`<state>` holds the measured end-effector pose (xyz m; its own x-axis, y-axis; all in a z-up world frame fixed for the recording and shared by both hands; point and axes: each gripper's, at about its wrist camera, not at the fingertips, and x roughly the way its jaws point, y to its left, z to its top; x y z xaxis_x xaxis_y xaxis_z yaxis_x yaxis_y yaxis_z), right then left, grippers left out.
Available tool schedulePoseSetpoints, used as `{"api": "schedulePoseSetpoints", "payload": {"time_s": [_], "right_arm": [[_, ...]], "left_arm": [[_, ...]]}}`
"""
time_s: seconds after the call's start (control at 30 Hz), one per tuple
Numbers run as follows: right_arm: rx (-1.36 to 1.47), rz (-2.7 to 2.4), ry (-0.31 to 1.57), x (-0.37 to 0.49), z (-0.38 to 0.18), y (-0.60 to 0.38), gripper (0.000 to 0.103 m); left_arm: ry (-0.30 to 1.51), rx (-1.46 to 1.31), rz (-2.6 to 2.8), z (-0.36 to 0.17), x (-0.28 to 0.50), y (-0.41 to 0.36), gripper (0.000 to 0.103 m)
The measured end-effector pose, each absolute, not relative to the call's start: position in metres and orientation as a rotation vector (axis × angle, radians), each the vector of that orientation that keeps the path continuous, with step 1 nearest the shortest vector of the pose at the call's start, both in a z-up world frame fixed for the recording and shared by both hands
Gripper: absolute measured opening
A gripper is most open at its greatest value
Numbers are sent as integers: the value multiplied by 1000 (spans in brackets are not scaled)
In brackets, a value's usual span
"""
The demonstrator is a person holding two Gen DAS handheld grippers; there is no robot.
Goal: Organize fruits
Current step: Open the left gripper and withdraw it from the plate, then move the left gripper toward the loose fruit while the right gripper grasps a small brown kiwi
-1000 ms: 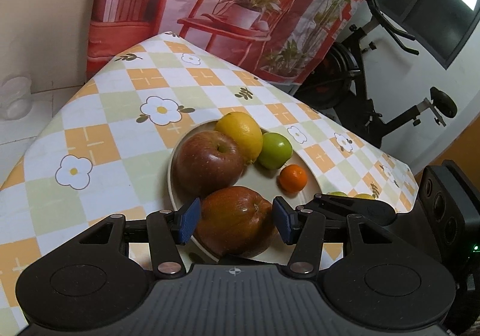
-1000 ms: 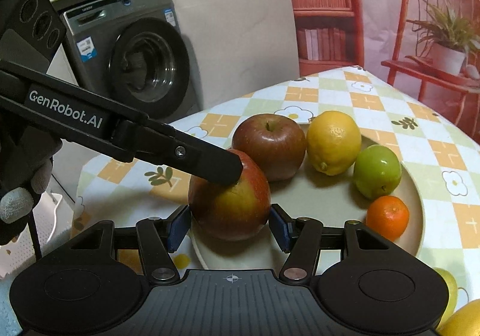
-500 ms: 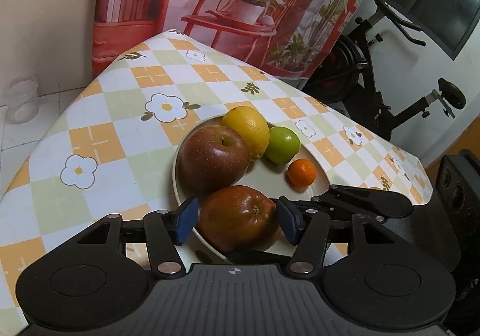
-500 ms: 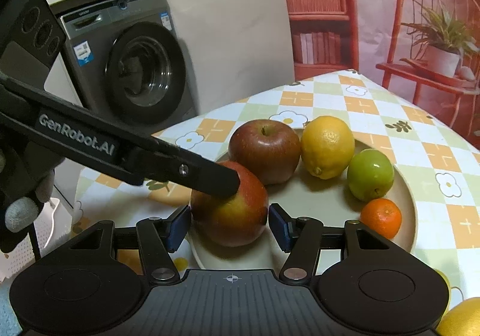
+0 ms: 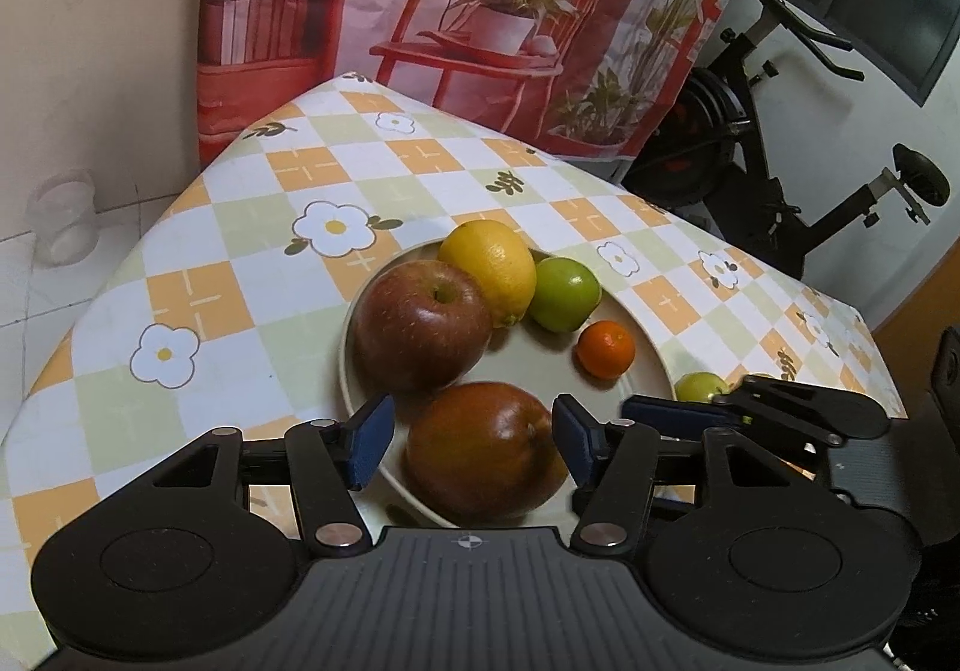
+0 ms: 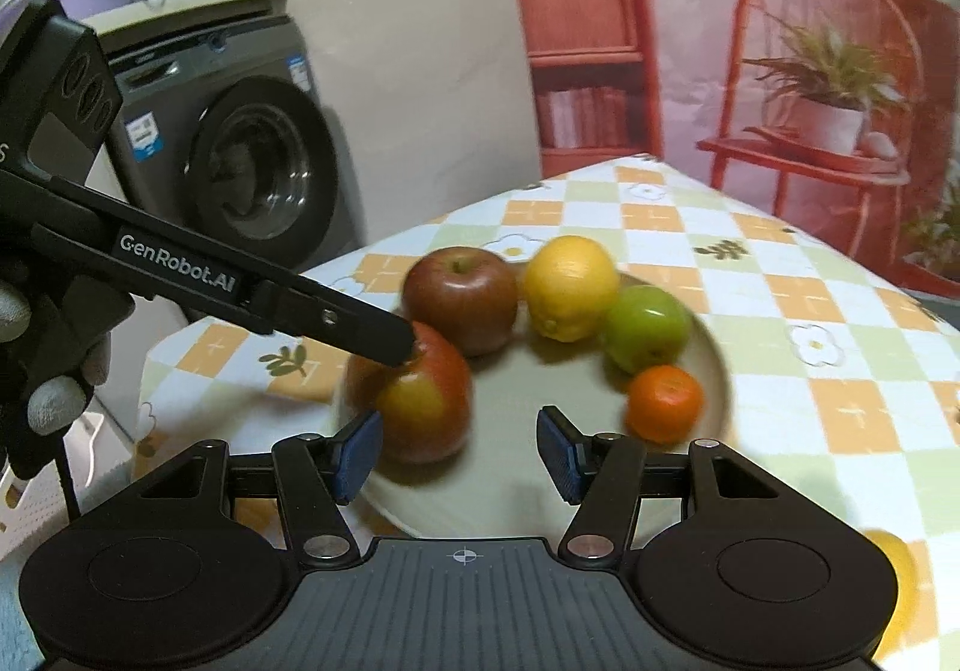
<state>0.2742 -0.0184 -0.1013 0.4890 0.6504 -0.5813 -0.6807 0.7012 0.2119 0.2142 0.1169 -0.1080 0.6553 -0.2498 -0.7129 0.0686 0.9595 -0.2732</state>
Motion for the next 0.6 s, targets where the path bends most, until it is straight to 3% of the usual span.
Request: {"api": "schedulePoseSetpoints", "payload": {"time_s": [0.33,0.6], "right_arm": [[4,657,590,251,-93,-101,54],[96,471,560,228,-102,-175,54]], "left_arm": [[793,-147,-189,-95,212,72,62],[723,-47,-207,-92,200,17,73]]}}
